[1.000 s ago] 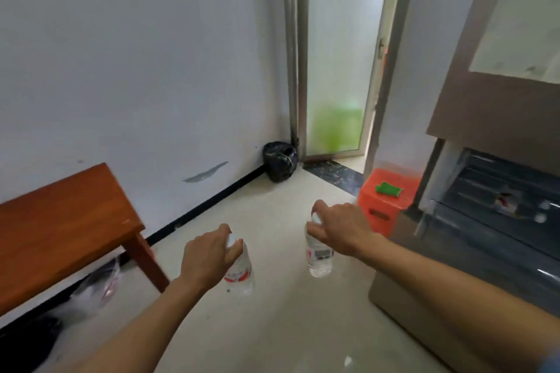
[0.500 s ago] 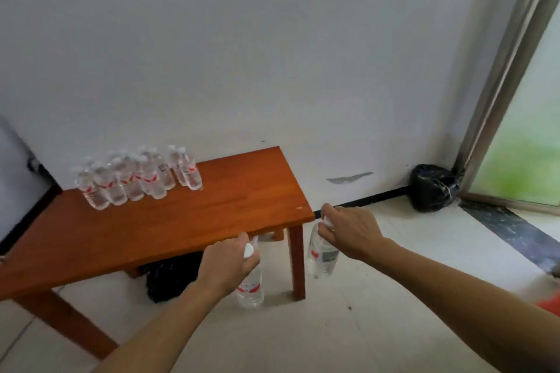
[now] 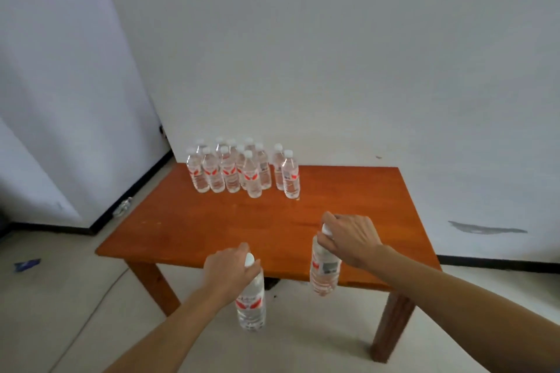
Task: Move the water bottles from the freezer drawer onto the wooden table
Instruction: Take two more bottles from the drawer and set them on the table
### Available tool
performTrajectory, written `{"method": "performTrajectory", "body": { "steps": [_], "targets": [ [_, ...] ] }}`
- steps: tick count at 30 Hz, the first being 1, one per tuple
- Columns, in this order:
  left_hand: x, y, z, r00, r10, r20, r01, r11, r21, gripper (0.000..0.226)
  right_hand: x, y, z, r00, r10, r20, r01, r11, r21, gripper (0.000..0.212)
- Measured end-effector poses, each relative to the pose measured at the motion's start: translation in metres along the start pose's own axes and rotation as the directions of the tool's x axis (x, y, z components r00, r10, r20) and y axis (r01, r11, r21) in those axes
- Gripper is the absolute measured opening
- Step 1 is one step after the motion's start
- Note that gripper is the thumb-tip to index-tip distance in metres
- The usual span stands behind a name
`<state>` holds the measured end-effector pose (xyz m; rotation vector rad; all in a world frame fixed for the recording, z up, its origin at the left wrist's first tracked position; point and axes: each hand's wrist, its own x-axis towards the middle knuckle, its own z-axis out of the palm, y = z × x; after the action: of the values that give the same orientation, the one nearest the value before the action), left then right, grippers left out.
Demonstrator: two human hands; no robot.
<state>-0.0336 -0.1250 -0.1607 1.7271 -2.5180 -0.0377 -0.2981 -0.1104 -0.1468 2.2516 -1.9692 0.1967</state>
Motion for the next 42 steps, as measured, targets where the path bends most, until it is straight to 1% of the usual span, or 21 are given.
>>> {"method": "performTrajectory", "body": {
  "steps": [3,5,8,11,14,17,22,27,29,32,37,42],
  "targets": [
    [0.049,-0.024,0.001,0.998,-0.058,0.010,0.058,0.998,0.015,0.031,0.069,0.002,0.016,0.999,-0.042,-0.007,0.042,0.999,0.035,0.035],
    [0.082,-0.044,0.003,0.993,-0.116,0.014,0.116,0.993,-0.025,0.031,0.116,0.002,0.027,0.997,-0.076,-0.015,0.076,0.996,0.035,0.036],
    [0.109,-0.064,0.003,0.987,-0.162,0.010,0.162,0.985,-0.067,0.030,0.156,-0.001,0.035,0.993,-0.119,-0.002,0.119,0.992,0.043,0.038],
    [0.148,-0.095,0.009,0.984,-0.178,-0.013,0.176,0.980,-0.094,0.029,0.208,-0.007,0.045,0.990,-0.140,-0.002,0.140,0.989,0.051,0.038],
    [0.189,-0.129,0.013,0.982,-0.186,-0.027,0.184,0.980,-0.079,0.031,0.253,-0.015,0.049,0.988,-0.154,-0.001,0.154,0.986,0.059,0.037],
    [0.229,-0.164,0.020,0.986,-0.168,-0.024,0.165,0.984,-0.072,0.031,0.296,-0.027,0.061,0.985,-0.172,-0.012,0.172,0.981,0.090,0.036],
    [0.296,-0.243,0.034,0.992,-0.125,0.006,0.125,0.986,-0.112,0.030,0.380,-0.065,0.090,0.988,-0.154,-0.002,0.154,0.981,0.115,0.037],
    [0.358,-0.325,0.033,0.998,-0.047,0.052,0.054,0.988,-0.147,0.036,0.459,-0.119,0.120,0.986,-0.157,0.061,0.146,0.976,0.165,0.045],
    [0.383,-0.357,0.032,0.998,-0.031,0.061,0.040,0.988,-0.147,0.035,0.485,-0.140,0.130,0.982,-0.158,0.106,0.134,0.971,0.199,0.045],
    [0.414,-0.398,0.037,0.997,-0.040,0.071,0.049,0.990,-0.136,0.030,0.518,-0.169,0.149,0.978,-0.165,0.127,0.130,0.961,0.246,0.044],
    [0.446,-0.440,0.050,0.995,-0.029,0.095,0.044,0.986,-0.162,0.023,0.559,-0.206,0.175,0.970,-0.186,0.155,0.147,0.960,0.238,0.046],
    [0.467,-0.457,0.059,0.995,-0.045,0.092,0.064,0.973,-0.222,0.021,0.581,-0.223,0.191,0.964,-0.190,0.187,0.141,0.959,0.245,0.042]
  ]
}}
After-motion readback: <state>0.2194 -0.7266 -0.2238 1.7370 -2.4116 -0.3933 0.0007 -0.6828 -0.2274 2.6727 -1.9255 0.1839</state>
